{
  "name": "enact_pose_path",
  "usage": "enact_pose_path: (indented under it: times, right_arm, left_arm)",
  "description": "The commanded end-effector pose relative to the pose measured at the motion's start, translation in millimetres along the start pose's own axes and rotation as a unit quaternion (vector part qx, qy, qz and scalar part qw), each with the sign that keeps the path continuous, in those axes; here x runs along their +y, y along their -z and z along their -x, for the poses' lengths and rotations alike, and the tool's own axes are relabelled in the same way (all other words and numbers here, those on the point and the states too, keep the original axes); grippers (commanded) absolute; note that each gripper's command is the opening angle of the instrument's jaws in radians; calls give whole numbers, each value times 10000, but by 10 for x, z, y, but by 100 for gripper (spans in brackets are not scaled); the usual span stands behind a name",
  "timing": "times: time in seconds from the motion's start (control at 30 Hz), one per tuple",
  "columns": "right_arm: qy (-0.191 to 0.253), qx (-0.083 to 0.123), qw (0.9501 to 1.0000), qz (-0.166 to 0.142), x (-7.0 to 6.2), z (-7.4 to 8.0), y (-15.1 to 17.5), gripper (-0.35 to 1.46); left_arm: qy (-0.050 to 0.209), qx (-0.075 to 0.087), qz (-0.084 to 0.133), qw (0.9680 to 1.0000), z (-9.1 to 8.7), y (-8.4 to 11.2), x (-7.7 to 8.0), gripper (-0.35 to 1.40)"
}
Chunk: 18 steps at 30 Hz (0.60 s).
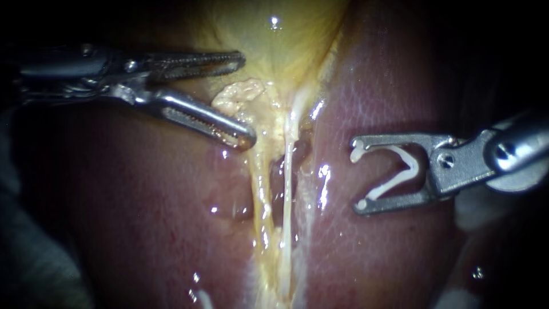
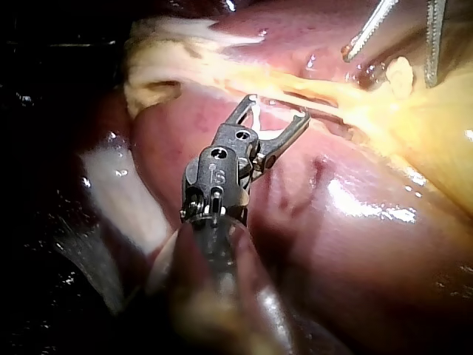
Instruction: Grabbing gallbladder
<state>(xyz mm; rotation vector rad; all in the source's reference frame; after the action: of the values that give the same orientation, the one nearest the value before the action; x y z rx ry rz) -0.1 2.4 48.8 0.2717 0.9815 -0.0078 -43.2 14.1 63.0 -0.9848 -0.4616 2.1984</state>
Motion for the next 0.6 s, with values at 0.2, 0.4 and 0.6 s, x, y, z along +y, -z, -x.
enact_pose_path:
  times: [0.2,0.4,0.6]
  right_arm:
    - [1,0,10000,1,0,0,0,49]
    - [-1,0,10000,3,1,-1,-1,49]
    - [-1,0,10000,3,1,-1,-1,49]
  left_arm:
    - [173,-116,-32,9998,5,1,-3,64]
    - [319,-199,-59,9993,6,1,-1,42]
    - [422,-263,-95,9987,11,-3,-2,25]
